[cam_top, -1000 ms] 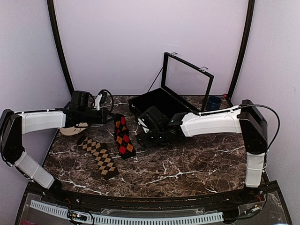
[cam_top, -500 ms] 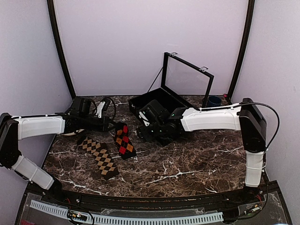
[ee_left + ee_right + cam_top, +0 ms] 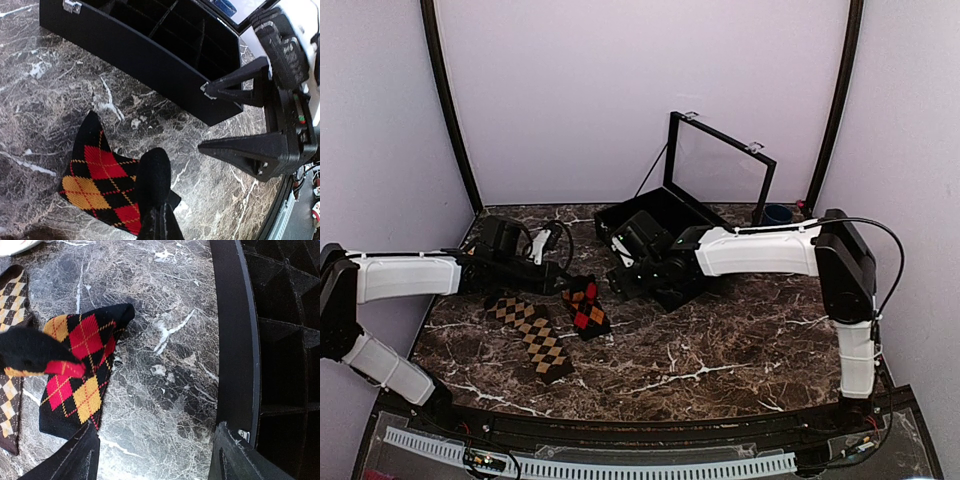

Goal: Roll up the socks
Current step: Fold the sock at the center of the board.

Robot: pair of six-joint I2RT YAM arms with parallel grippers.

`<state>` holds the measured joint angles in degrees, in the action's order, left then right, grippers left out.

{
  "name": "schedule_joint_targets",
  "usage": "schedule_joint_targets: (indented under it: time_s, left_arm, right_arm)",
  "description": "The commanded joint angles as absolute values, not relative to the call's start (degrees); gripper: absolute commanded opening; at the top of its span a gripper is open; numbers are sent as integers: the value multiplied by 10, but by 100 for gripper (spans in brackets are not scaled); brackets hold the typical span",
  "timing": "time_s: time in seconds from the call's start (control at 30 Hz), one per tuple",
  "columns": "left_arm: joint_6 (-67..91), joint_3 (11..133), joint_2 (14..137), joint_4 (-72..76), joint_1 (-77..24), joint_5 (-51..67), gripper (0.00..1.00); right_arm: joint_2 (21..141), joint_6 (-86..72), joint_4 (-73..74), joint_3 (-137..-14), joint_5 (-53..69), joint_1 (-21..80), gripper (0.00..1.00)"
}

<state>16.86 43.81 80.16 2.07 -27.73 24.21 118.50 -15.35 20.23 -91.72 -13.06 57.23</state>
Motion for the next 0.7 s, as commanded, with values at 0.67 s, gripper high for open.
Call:
schedule_joint_targets:
  time_s: [0.67]
  left_arm:
    - [204, 388, 800, 62, -313, 246, 5]
  right_arm:
    - [1237, -145, 222, -1004, -118, 555, 75]
